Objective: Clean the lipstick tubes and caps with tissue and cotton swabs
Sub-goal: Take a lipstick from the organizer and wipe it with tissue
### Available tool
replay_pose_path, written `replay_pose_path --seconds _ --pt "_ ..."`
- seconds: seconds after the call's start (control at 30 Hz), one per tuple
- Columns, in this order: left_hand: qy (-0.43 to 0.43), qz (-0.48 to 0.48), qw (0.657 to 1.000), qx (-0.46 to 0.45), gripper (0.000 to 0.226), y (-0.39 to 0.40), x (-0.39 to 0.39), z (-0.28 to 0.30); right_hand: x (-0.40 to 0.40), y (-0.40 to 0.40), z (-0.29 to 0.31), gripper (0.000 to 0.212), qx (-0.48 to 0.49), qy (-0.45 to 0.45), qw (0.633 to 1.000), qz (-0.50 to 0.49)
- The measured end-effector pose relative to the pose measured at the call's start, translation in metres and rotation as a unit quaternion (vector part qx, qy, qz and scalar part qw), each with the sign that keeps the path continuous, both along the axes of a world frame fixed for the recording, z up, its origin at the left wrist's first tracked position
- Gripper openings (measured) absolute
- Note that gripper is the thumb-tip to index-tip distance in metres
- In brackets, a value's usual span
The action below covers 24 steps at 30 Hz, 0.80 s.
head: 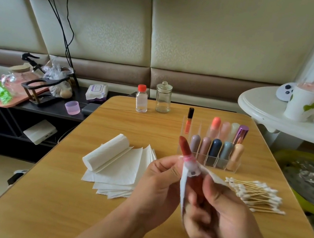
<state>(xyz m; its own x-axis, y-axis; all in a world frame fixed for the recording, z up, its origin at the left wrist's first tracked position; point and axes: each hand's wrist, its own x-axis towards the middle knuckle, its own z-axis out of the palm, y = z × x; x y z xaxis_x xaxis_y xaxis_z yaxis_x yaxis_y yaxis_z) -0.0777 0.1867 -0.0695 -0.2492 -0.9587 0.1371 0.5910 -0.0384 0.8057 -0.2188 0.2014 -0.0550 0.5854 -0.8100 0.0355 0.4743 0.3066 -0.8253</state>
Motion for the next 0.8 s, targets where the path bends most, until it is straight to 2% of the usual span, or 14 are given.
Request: replay_pose_path --seconds 0.03,0.07,0.13,0.2,0.23,0.3,0.37,0.47,0.53,0.6,0.67,0.8 --pt "0.012 0.007 1.000 0.005 0.029 -0.001 0.001 0.001 -0.001 -0.001 0.000 0.055 -0.033 -0.007 0.999 -0.012" --pt "0.028 0.012 0.999 0.015 0.047 -0.003 0.001 0.003 -0.002 -0.002 -0.001 0.052 -0.083 0.001 0.995 -0.052" --pt "0.062 0.014 0.997 0.050 0.080 -0.006 0.004 0.005 -0.005 -0.003 -0.002 0.049 -0.201 0.052 0.956 -0.206" --pt "0.104 0.012 0.992 0.070 0.079 -0.006 0.005 0.008 -0.008 -0.008 -0.004 0.052 -0.257 0.117 0.890 -0.357" --pt "0.118 0.009 0.989 0.083 0.069 -0.007 0.005 0.008 -0.009 -0.010 -0.005 0.053 -0.251 0.134 0.881 -0.377" --pt "0.126 0.005 0.986 0.105 0.051 -0.008 0.006 0.005 -0.007 -0.013 -0.011 0.054 -0.219 0.152 0.901 -0.342" --pt "0.132 0.004 0.984 0.116 0.046 -0.010 0.008 0.004 -0.002 -0.013 -0.016 0.063 -0.183 0.160 0.922 -0.301" --pt "0.175 0.001 0.975 0.135 0.047 -0.010 0.009 0.005 0.000 -0.015 -0.018 0.077 -0.110 0.121 0.937 -0.308" --pt "0.186 -0.019 0.971 0.150 0.062 -0.009 0.012 0.004 -0.004 -0.017 -0.013 0.076 -0.084 0.098 0.935 -0.329" --pt "0.120 -0.030 0.981 0.146 0.076 -0.010 0.019 0.005 -0.011 -0.019 -0.006 0.074 -0.080 0.088 0.933 -0.341" --pt "0.012 -0.033 0.991 0.128 0.076 -0.013 0.030 0.007 -0.016 -0.019 -0.002 0.074 -0.087 0.101 0.934 -0.331" --pt "-0.146 -0.032 0.986 0.072 0.041 -0.015 0.042 0.013 -0.019 -0.019 0.002 0.072 -0.094 0.126 0.945 -0.285"
